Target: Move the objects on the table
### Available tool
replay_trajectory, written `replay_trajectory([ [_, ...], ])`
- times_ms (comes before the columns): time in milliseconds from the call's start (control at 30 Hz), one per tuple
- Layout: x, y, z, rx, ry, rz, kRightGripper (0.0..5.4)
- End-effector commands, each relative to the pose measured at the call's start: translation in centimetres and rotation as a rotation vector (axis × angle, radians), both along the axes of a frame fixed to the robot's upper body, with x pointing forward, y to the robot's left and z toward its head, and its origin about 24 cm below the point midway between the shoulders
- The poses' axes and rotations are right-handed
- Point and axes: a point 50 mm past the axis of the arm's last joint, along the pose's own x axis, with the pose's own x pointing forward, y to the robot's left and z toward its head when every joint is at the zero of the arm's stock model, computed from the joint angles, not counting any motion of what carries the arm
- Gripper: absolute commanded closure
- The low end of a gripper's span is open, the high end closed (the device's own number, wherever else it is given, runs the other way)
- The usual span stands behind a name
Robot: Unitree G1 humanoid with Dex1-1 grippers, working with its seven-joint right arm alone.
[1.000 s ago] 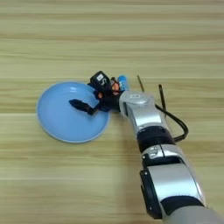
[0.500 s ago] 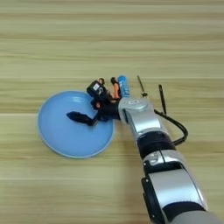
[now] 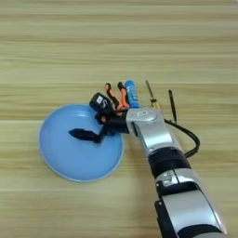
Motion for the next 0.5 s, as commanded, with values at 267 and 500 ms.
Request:
replay_trajectory([
  [267, -0.3, 0.6, 3.4, 0.009, -0.108, 0.114, 0.02],
  [500, -0.9, 1.0, 3.3, 0.032, -0.08, 0.151, 0.02],
])
